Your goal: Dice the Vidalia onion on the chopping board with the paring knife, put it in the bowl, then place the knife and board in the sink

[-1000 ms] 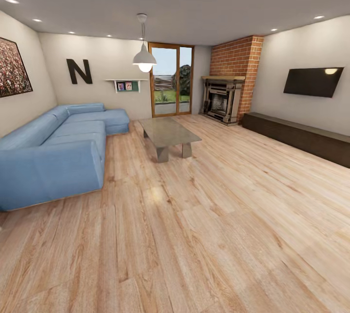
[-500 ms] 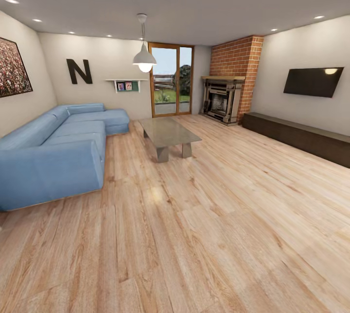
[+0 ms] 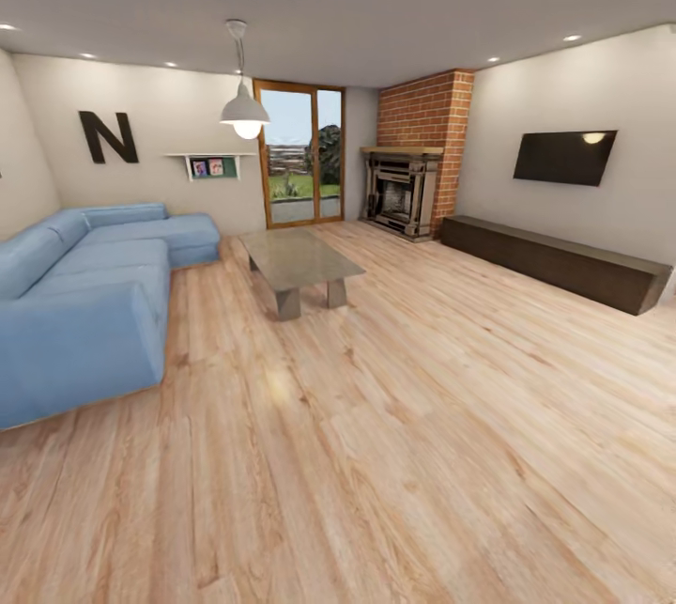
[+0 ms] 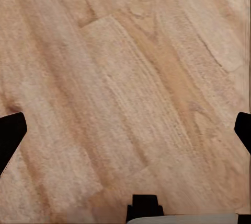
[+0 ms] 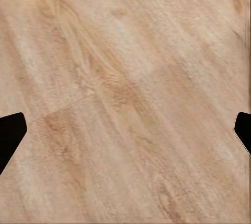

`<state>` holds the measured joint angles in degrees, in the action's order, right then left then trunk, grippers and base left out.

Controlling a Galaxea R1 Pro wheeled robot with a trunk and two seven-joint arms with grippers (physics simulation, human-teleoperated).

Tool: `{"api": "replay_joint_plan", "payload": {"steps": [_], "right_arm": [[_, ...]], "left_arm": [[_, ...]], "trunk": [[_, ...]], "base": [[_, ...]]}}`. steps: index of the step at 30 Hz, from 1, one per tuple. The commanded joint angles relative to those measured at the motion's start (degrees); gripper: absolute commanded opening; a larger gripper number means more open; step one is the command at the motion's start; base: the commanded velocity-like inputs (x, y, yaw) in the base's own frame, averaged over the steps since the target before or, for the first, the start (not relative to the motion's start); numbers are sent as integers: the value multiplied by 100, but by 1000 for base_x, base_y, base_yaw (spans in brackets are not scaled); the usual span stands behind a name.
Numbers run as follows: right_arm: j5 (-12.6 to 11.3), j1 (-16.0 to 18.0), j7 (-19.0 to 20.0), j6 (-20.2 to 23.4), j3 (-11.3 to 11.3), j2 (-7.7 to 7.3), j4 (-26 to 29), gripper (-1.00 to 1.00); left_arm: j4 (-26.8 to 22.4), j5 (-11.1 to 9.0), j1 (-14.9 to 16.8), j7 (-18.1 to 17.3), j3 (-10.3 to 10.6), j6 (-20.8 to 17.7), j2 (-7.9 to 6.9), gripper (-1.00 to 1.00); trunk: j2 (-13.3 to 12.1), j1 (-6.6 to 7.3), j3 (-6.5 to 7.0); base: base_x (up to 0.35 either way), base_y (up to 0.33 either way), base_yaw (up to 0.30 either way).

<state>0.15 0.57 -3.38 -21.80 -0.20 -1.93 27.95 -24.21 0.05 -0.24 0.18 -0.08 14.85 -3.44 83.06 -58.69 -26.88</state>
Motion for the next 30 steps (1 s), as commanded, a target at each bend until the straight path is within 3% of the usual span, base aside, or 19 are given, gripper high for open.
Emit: {"api": "replay_joint_plan", "payload": {"steps": [1, 16, 30], "right_arm": [[2, 4, -13, -17, -4, 0, -6, 100], [2, 4, -14, -18, 3, -1, -8, 100], [2, 4, -14, -18, 12, -1, -8, 100]], "left_arm": [[-6, 2, -2, 1, -1, 9, 0, 100], [3, 4, -2, 2, -1, 9, 5, 100], [17, 4, -2, 1, -1, 9, 12, 100]], "trunk": [[2, -3, -5], [2, -3, -5], [2, -3, -5]], "base": [[327, 0, -276], [329, -4, -278], [318, -140, -278]]}}
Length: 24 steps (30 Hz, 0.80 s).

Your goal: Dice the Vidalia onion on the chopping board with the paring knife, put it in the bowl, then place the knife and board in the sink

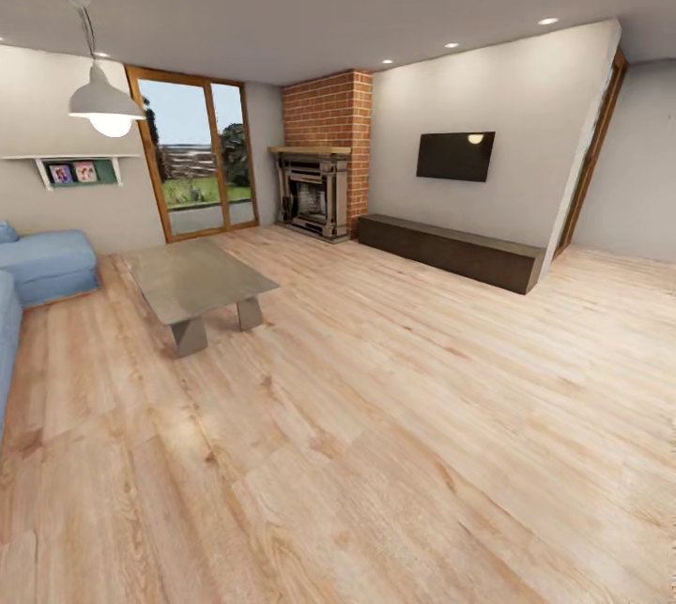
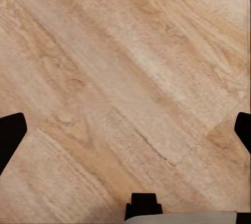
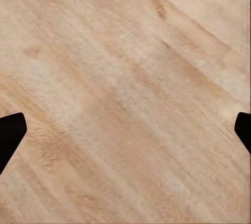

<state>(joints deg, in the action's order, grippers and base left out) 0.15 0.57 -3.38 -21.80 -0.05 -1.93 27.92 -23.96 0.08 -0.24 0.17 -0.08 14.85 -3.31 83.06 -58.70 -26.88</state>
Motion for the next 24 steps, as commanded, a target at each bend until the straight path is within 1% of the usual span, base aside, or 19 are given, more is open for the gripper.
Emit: {"api": "replay_joint_plan", "payload": {"steps": [1, 9, 16, 24], "right_arm": [[2, 5, -13, -17, -4, 0, -6, 100], [2, 5, -13, -17, -4, 0, -6, 100], [2, 5, -13, -17, -4, 0, -6, 100], [2, 5, -13, -17, -7, 0, -6, 100]], "left_arm": [[-6, 1, -2, 1, -1, 9, 2, 100], [-3, 1, -2, 1, -1, 9, 6, 100], [-11, 1, -2, 0, -1, 9, 6, 100], [-12, 1, -2, 0, -1, 9, 6, 100]], "trunk": [[2, -3, -5], [2, -3, -5], [2, -3, -5], [2, -3, -5]], "base": [[315, -154, -279], [316, -129, -279], [325, -4, -279], [327, 68, -279]]}}
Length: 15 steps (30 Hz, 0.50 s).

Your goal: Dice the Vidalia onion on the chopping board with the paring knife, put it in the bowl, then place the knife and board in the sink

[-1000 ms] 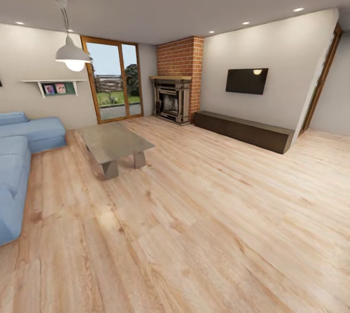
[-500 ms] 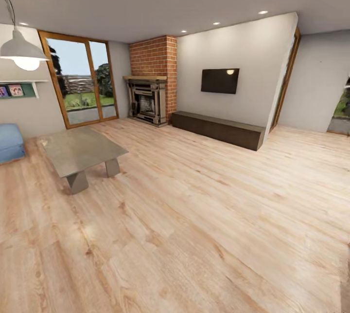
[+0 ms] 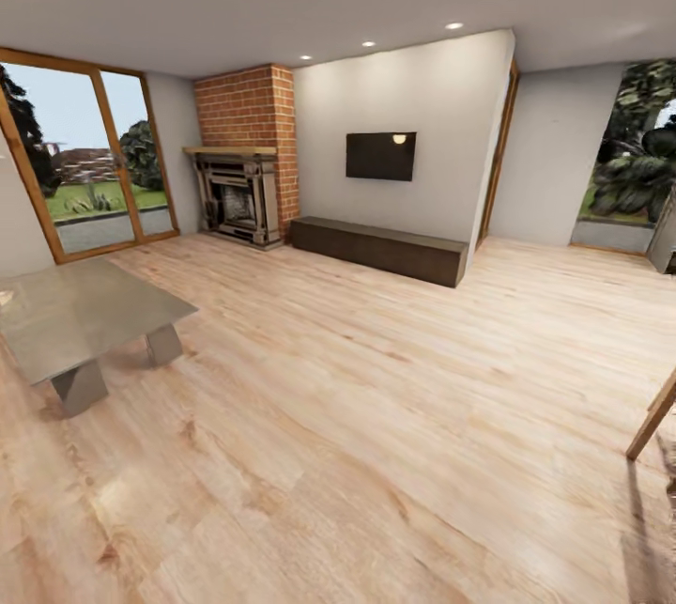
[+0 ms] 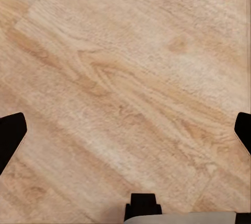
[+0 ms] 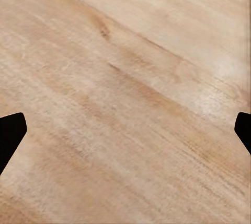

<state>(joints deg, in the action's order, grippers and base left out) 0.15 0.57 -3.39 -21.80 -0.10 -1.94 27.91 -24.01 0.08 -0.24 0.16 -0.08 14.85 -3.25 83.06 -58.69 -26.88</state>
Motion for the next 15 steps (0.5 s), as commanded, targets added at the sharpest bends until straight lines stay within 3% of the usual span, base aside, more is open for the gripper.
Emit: {"api": "replay_joint_plan", "payload": {"steps": [1, 15], "right_arm": [[2, 4, -13, -17, -3, 0, -5, 100], [2, 4, -13, -17, -6, 0, -5, 100]], "left_arm": [[-7, 1, -2, 2, -1, 9, 0, 100], [-7, 1, -2, 2, -1, 9, -2, 100]], "trunk": [[2, -3, -5], [2, -3, -5]], "base": [[327, 61, -279], [327, 11, -279]]}}
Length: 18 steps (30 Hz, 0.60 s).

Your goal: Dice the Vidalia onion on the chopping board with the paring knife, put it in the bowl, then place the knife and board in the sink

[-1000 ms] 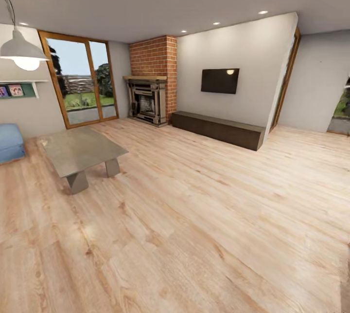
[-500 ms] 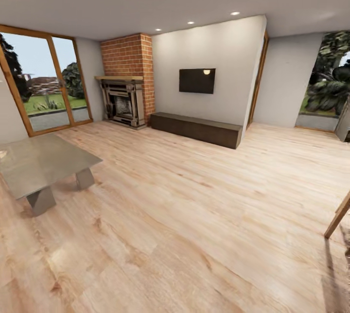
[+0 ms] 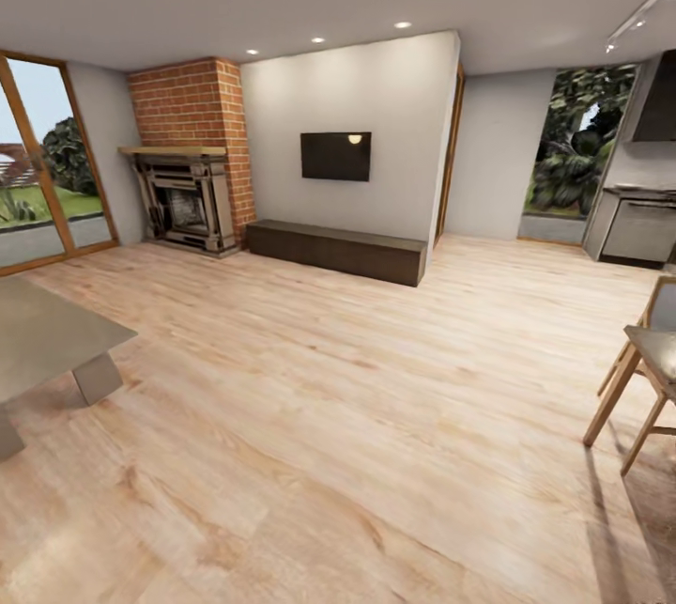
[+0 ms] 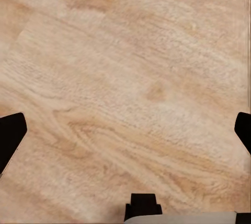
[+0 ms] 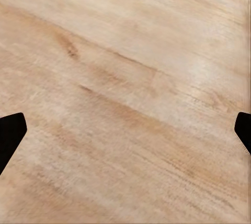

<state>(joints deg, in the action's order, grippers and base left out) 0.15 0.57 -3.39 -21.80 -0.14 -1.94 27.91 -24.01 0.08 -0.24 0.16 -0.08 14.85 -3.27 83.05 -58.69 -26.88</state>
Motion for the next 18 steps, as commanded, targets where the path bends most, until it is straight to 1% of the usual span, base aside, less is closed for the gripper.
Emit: {"api": "replay_joint_plan", "payload": {"steps": [1, 18], "right_arm": [[2, 4, -13, -17, -2, 0, -5, 100], [2, 4, -13, -19, -4, 0, -5, 100]], "left_arm": [[-7, 1, -2, 2, -1, 9, 0, 100], [-7, 1, -2, 2, -1, 9, -7, 100]], "trunk": [[2, -3, -5], [2, -3, -5]], "base": [[327, 0, -279], [327, 0, -279]]}}
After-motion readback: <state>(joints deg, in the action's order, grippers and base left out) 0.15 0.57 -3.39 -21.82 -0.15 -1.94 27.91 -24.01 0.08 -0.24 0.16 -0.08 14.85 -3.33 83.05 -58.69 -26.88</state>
